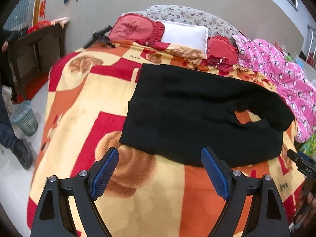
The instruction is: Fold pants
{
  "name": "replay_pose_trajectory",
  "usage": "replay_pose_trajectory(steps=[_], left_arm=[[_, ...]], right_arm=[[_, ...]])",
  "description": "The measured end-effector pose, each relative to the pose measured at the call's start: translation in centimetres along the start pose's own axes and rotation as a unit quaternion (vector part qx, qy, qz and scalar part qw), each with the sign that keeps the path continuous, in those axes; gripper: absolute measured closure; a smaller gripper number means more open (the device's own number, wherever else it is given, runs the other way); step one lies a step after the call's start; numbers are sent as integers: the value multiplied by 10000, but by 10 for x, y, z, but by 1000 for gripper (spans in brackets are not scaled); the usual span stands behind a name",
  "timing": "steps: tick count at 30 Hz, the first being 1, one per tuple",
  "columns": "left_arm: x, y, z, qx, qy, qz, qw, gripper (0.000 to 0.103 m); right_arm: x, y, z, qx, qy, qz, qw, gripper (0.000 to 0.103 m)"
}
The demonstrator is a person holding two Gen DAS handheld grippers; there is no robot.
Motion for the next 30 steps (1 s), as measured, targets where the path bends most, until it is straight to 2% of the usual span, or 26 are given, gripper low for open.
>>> replay_pose_trajectory(steps=[6,12,16,21,22,24,26,27,30], left_arm=[[30,4,33,338,12,-478,9983,17],[42,14,65,426,117,-824,9956,18],[35,14,95,650,-6,-889,9939,18],[24,26,117,618,-21,-744,9953,19],[20,28,119,603,-82,-758,9953,23],[19,31,128,633,-241,-872,9939,44],[21,31,134,717,-164,-879,9934,81],[23,32,138,668,-81,-836,9942,87],[27,31,141,645,-278,-1064,9918,91]], right_arm=[[-15,5,18,99,37,178,9998,0],[-49,8,42,335,-172,449,9983,0],[-75,7,55,426,-214,827,9954,0],[-91,7,77,544,-2,1247,9907,3],[-93,8,82,545,92,1347,9893,10],[-95,9,93,576,363,1591,9849,22],[-93,16,98,406,404,1558,9861,48],[-92,18,102,423,475,1585,9853,66],[-94,23,108,400,420,1602,9854,95]])
Point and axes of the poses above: each gripper's, at about its wrist camera, not at the fingertips, and z roughly the way its jaws point, x to its left, y to its top, the point moved 4 cm from there along z, roughly the way its jaws point, and after that the axes turned 5 degrees about -x, right-handed, at the moved point
